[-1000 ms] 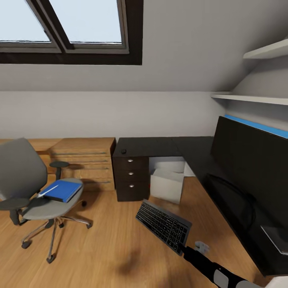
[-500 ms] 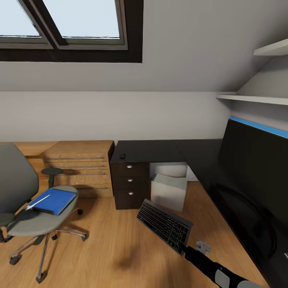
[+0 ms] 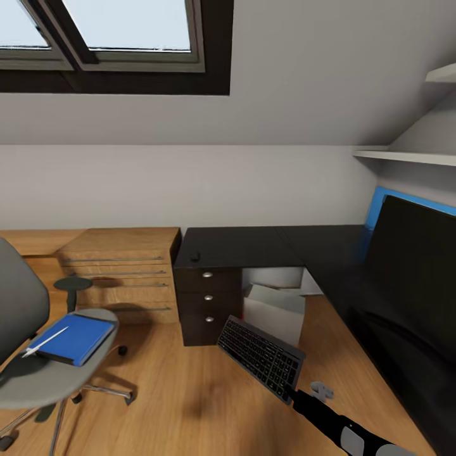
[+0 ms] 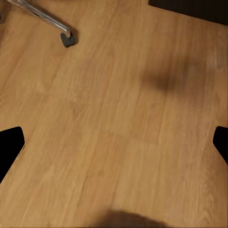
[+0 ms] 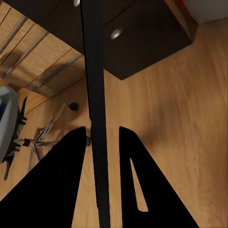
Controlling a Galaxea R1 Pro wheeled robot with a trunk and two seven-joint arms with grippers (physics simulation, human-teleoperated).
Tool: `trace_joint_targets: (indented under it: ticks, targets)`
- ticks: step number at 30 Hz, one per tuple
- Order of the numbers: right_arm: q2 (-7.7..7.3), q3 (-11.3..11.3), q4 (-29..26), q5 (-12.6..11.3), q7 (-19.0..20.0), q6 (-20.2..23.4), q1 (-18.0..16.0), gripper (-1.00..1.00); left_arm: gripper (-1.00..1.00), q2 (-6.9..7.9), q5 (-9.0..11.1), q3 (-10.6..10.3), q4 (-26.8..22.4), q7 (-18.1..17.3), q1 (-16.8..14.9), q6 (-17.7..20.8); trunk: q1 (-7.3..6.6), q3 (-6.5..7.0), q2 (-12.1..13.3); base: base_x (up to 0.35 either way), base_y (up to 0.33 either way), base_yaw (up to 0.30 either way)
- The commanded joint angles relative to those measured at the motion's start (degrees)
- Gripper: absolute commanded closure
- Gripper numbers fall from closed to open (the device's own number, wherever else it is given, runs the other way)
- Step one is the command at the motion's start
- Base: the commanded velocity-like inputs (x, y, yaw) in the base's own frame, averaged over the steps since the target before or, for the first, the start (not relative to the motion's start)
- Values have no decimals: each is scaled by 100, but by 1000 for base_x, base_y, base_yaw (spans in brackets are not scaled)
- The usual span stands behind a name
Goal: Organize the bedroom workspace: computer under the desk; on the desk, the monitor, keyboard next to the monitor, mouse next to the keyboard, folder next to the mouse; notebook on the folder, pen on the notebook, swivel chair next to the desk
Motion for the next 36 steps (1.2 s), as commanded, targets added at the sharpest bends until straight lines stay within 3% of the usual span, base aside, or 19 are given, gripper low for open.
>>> trace_joint_targets:
  ticks: [1, 9, 22, 24, 27, 31, 36]
  targets:
    - [0, -72, 8, 39, 16, -32, -6, 100, -100, -1, 46, -10, 4, -8, -5, -15, 3, -6, -3, 293, 219, 0]
    - [-3, -72, 8, 39, 16, -32, -4, 100, -100, -1, 48, -10, 4, -8, -7, -15, 3, -6, -3, 262, 113, 0]
    - [1, -88, -6, -12, 15, -40, -4, 100, -100, -1, 43, -10, 5, -8, -2, -12, 3, -6, -3, 23, 3, 0]
    - [-8, -125, -18, -23, 14, -24, -4, 100, -100, -5, 42, -15, 10, -8, -3, -9, 3, -6, -3, 0, 0, 0]
    - [-18, -350, -135, -36, 3, 40, -11, 100, -100, -14, 42, -18, 10, -8, -3, -7, 3, -6, -3, 0, 0, 0]
    - [-37, -571, -645, -33, -7, 582, -12, 100, -100, -24, 36, -21, 12, -8, -4, -6, 3, -6, -3, 0, 0, 0]
    - [-126, -650, -1621, -32, -10, 1924, -13, 100, -100, -31, 34, -26, 9, -8, -5, -6, 3, -6, -3, 0, 0, 0]
